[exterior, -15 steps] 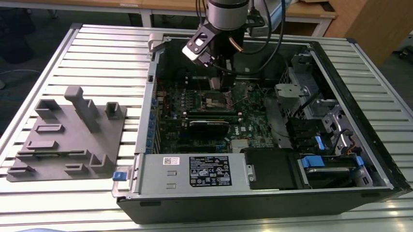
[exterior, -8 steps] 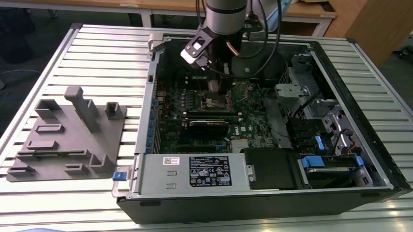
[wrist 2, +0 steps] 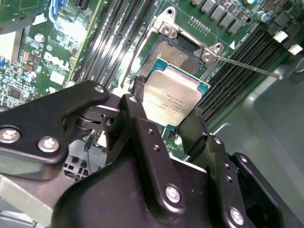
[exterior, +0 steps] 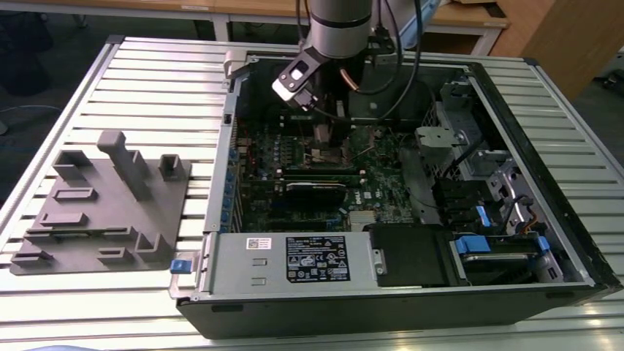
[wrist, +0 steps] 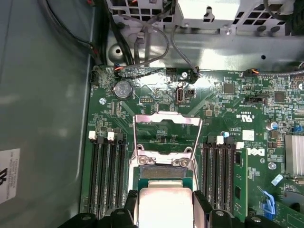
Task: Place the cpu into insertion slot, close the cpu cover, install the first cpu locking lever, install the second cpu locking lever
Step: 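Place the cpu into insertion slot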
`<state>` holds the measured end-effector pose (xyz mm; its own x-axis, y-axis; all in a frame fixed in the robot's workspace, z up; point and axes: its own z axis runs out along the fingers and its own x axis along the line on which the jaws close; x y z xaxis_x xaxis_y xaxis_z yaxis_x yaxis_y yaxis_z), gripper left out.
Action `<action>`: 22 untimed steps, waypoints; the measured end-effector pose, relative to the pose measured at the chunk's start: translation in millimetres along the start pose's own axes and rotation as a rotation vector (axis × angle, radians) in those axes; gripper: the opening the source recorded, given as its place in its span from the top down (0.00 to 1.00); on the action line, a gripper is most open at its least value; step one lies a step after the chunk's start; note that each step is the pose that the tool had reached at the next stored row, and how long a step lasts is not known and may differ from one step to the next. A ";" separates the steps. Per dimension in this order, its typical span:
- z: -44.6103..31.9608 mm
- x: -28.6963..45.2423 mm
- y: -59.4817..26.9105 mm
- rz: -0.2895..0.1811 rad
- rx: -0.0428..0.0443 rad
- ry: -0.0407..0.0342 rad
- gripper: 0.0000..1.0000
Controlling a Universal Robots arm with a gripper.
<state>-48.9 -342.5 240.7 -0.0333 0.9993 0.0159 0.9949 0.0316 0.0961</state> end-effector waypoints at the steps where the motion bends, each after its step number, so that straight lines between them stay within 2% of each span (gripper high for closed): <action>1: 1.7 0.0 -0.2 0.000 0.0000 0.0001 0.46; 18: 31.1 -0.5 -6.3 0.000 0.0000 0.0016 0.46; 22: 32.2 -0.5 -6.4 0.000 0.0001 0.0014 0.46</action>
<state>-52.2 -342.6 208.1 -0.0333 0.9993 0.0174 0.9949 0.0314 0.0960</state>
